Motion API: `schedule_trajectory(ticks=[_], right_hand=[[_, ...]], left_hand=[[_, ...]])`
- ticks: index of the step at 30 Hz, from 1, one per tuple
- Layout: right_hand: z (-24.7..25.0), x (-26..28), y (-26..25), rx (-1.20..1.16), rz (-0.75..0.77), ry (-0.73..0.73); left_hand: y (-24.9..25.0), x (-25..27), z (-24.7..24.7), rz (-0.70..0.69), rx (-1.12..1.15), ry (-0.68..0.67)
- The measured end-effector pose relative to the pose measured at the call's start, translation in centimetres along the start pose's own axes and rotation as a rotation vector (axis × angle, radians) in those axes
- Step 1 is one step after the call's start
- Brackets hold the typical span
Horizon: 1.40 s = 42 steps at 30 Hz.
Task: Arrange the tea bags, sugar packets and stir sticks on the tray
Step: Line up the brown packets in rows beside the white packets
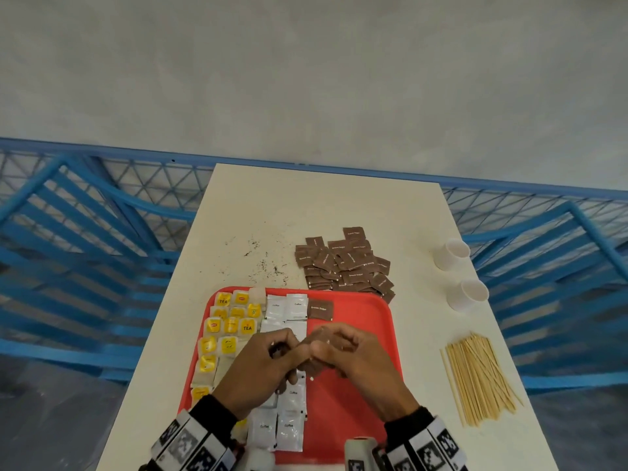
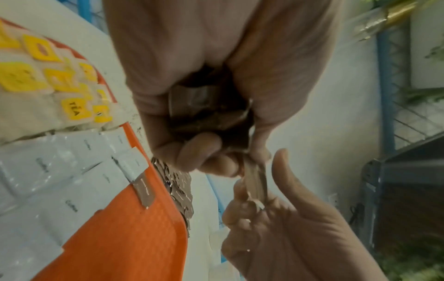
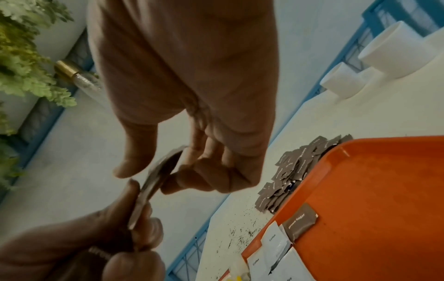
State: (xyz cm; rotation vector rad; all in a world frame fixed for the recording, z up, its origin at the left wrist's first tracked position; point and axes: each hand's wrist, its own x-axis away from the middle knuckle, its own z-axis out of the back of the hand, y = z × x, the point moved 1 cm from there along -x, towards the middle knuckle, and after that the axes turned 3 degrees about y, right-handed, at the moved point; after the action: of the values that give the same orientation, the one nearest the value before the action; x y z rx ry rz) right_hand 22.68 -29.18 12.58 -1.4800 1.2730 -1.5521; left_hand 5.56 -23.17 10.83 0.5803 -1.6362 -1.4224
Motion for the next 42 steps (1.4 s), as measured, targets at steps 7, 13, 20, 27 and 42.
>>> schedule_trajectory(ticks=[7,13,20,27,42], right_hand=[[-1.1,0.0,-0.2,-0.074,0.075,0.097],[1.9,-1.1,-0.5,0.136,0.173,0.322],[-0.2,-0.4,-1.1,0.076,0.143,0.111],[1.3,0.3,-0.6,0.158,-0.01,-0.026],[1.8,-0.9,0.8,-0.013,0.084,0.142]], left_hand=[[-0.1,0.2,0.3,-0.049,-0.028,-0.09],[-0.9,0.4,1.5,0.04,0.119,-0.097],[-0.1,-0.1,1.2,0.004,0.052,-0.16],[0.4,-0.7,1.4,0.002,0.003,-0.147],[-1.0,-1.6,0.3,0.057,-0.108,-0.227]])
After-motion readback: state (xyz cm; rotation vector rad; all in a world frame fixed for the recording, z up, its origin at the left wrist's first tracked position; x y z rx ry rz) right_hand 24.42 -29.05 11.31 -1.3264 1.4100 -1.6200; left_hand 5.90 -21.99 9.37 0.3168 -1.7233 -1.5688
